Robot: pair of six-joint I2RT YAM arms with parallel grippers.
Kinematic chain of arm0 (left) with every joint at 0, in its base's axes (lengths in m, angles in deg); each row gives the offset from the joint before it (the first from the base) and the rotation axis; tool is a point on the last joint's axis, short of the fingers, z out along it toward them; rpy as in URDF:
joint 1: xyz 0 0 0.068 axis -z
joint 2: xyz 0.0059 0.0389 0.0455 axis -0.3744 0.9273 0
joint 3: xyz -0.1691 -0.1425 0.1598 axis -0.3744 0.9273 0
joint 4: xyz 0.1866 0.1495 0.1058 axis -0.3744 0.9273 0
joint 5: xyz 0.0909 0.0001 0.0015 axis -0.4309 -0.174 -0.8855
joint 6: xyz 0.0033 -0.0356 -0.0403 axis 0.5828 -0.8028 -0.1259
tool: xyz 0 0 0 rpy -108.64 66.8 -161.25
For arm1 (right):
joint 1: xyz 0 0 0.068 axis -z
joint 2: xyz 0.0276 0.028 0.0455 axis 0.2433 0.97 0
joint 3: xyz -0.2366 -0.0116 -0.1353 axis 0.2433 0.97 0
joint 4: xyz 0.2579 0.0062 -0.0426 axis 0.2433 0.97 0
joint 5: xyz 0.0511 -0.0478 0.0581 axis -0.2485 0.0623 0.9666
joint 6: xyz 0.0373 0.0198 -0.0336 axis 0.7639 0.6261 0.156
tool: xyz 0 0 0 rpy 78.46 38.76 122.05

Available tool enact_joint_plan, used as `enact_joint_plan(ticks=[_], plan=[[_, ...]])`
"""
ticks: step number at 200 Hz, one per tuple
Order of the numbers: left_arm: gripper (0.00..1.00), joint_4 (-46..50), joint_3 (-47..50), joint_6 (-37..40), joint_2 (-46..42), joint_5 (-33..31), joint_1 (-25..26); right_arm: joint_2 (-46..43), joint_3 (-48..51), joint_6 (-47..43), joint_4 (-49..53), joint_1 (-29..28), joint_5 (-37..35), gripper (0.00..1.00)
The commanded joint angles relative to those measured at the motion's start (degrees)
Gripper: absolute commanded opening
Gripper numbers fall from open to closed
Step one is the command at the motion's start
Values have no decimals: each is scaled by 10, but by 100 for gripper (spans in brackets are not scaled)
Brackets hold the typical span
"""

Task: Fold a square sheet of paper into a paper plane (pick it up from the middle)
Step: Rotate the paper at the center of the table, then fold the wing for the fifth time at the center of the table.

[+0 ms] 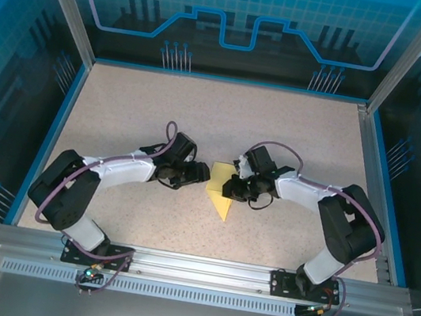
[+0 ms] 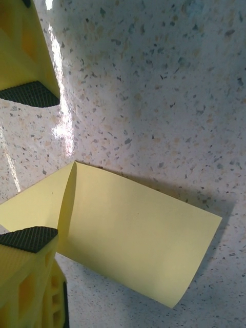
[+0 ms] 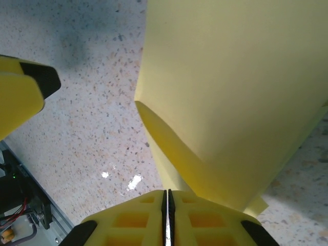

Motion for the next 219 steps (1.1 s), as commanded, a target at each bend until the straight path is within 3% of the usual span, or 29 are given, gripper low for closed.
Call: enact_joint_plan(ticks=[1,137,219], plan=[[66,-3,-21,-4,13,27,4,14,10,-9,-7,16,7,12],[65,17,-66,-11,75,50,24,57,75,-1,-81,55,29,11],[56,-4,-79,-32,111,70,38,64,85,-3,-87,61,29,10]])
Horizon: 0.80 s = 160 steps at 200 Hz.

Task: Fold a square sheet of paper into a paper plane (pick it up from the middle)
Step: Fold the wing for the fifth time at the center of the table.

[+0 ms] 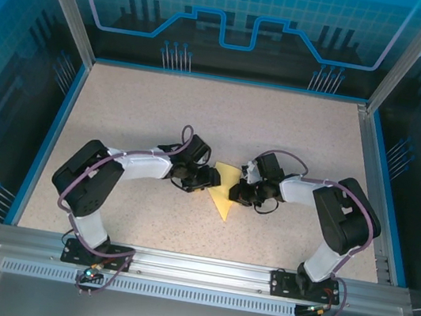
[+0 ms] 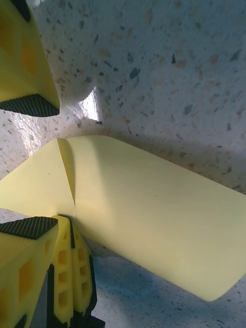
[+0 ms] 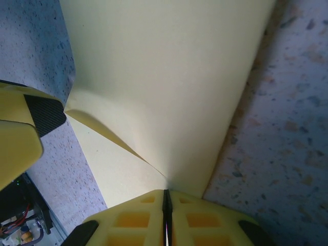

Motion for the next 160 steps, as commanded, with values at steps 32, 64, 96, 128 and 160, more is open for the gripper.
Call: enact_joint_plan(ticks=[32,64,96,128,160], plan=[[56,-18,-18,-19,26,31,5,29,22,-3,4,11,-21,10],[55,-40,-14,-31,28,43,5,30,25,-3,2,14,-20,10],[51,-73,-6,-52,28,54,5,29,28,-3,-1,16,-17,10],[48,-98,3,-65,25,55,5,30,29,-3,-5,18,-17,10],[46,-113,5,-60,33,49,4,30,30,-1,-14,20,-13,11]])
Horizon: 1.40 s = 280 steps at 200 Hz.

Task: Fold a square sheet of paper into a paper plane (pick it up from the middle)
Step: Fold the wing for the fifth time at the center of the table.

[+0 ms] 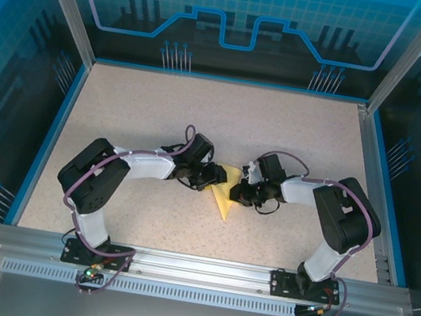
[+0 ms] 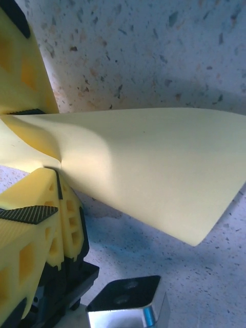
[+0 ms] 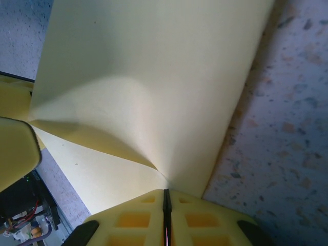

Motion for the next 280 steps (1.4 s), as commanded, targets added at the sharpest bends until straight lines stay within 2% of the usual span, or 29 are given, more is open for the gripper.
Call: enact_joint_plan(ticks=[1,22,56,86,107,129,142,163,186,215,237,259,280], plan=[[46,-23,6,-5,12,8,1,27,19,-1,8,9,-36,11],[39,-37,-1,2,31,18,-6,29,20,3,-5,11,-31,11],[34,-35,-7,20,26,13,-11,28,17,4,-7,11,-30,12],[21,-46,0,19,31,24,-22,22,10,3,-9,12,-23,15],[17,-58,11,13,21,18,-22,14,3,2,-5,12,-19,18],[5,-62,20,8,9,9,-22,-1,-3,2,-9,11,-11,21],[3,-63,29,5,0,-2,-22,-15,-7,0,-10,8,-9,22],[1,-56,44,-5,-21,-28,-22,-47,-4,-3,-19,-5,-22,30],[0,-51,63,-12,-43,-55,-22,-98,7,-13,-13,-23,-78,37],[0,-40,71,-14,-60,-74,-22,-164,28,-50,-11,-57,-167,40],[0,-36,68,-13,-60,-75,-22,-223,58,-100,-25,-114,-281,43],[0,-33,63,-15,-57,-73,-21,-255,89,-188,-55,-166,-339,46],[0,-33,58,-16,-52,-69,-21,-253,97,-237,-68,-221,-384,48]])
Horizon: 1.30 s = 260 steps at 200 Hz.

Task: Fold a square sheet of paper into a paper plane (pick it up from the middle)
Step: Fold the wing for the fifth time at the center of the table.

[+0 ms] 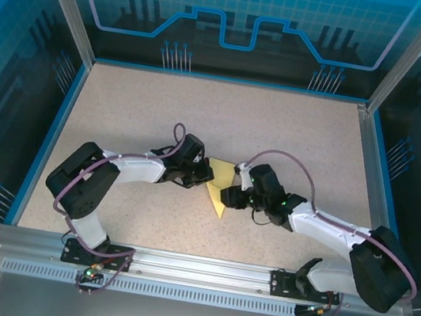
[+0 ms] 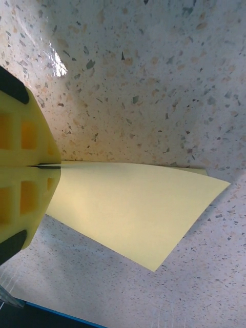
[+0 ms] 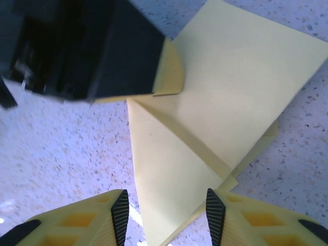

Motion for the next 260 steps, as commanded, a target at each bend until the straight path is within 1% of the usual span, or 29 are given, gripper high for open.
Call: enact_joint_plan(ticks=[1,18,38,56,86,113,150,176,194,216,233,246,260], plan=[[0,16,-3,-6,-4,-8,-1,-1,16,-96,-30,-52,-98,48],[0,22,-9,-5,0,-4,0,25,3,-117,-26,-95,-128,48],[0,23,-12,-5,3,-1,0,71,-26,-140,-13,-152,-204,47],[0,23,-11,-7,4,1,0,115,-51,-149,-12,-192,-287,47],[1,23,-12,-6,6,5,0,183,-90,-161,-9,-227,-380,47],[0,24,-15,-6,7,6,1,230,-104,-183,-25,-249,-456,44],[1,26,-15,-7,7,6,0,251,-105,-171,-23,-252,-488,39],[1,28,-16,-7,8,5,1,248,-96,-163,-22,-256,-505,34],[1,29,-18,-7,8,5,1,240,-86,-152,-23,-255,-521,28],[2,30,-20,-7,7,5,1,232,-75,-148,-30,-253,-519,20],[4,32,-21,-7,7,5,1,232,-70,-142,-31,-250,-521,11],[7,34,-20,-8,4,4,1,231,-65,-137,-38,-245,-514,6],[12,41,-19,-9,-1,0,0,227,-55,-134,-49,-239,-505,1]])
